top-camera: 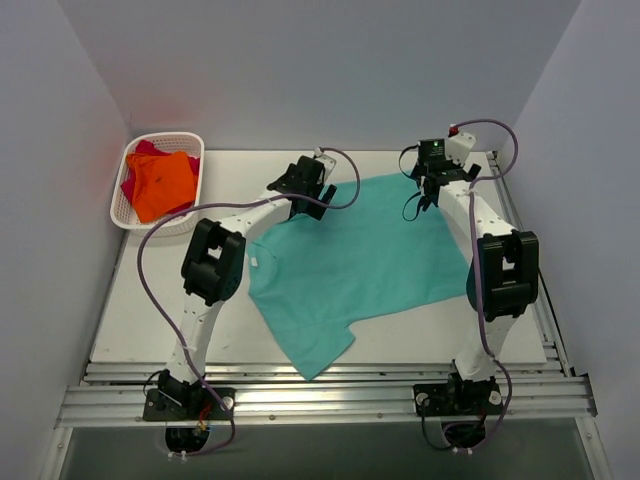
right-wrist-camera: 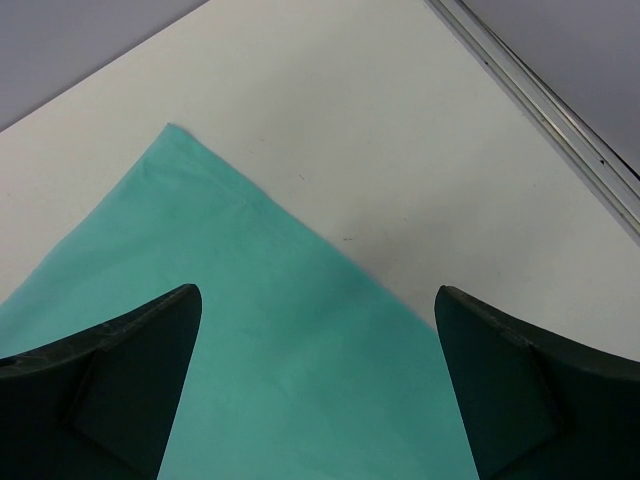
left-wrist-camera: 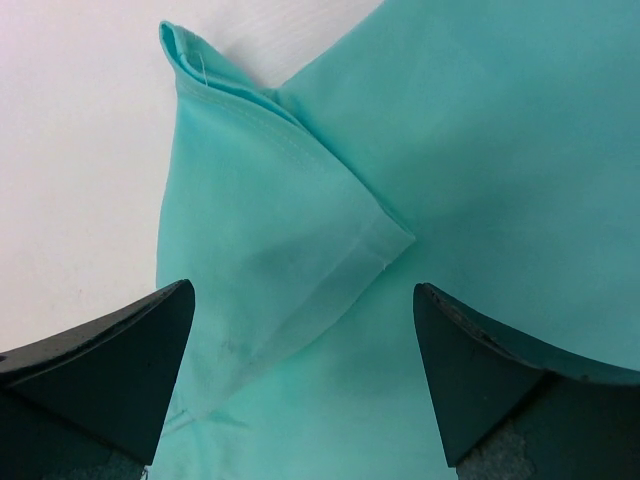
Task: Fold and stack the t-shirts
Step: Flatten the tshirt out
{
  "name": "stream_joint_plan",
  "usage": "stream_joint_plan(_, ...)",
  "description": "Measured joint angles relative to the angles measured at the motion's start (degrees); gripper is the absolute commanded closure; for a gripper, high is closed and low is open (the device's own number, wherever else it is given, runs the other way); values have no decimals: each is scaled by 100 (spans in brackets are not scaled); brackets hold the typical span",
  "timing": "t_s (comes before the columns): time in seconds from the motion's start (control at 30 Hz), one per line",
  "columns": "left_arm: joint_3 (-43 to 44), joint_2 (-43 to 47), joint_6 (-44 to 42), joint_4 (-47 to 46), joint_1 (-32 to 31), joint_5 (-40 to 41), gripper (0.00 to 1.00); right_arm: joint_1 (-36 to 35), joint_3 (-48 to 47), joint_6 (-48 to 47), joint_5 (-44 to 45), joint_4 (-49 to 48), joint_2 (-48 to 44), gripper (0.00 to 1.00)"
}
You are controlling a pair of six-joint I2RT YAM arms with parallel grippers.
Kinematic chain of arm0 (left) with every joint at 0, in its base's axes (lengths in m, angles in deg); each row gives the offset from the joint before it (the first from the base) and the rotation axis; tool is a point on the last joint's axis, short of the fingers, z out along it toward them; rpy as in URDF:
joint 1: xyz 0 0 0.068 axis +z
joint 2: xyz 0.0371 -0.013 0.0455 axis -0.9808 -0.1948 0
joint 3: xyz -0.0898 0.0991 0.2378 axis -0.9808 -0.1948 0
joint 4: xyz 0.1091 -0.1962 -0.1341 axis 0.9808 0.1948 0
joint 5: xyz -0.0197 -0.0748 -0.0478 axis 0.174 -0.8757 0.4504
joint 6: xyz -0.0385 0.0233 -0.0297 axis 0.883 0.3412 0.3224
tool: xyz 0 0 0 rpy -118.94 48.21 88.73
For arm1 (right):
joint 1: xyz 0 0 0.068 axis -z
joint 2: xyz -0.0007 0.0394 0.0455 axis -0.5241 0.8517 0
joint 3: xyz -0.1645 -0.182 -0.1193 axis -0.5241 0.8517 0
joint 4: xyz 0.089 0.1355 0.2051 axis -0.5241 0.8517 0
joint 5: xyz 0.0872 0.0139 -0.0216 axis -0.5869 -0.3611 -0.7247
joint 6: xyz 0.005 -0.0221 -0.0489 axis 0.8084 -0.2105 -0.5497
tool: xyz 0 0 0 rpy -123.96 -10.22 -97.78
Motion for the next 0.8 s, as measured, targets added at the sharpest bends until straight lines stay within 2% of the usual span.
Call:
stream_joint_plan(0.67,122,-455,136,-28,162,-262,0,90,0,-7,2,-33,90,0)
stream_joint_plan(0.8,133,-476,160,-74,166,-317,8,90,0,-7,2,-33,170,1)
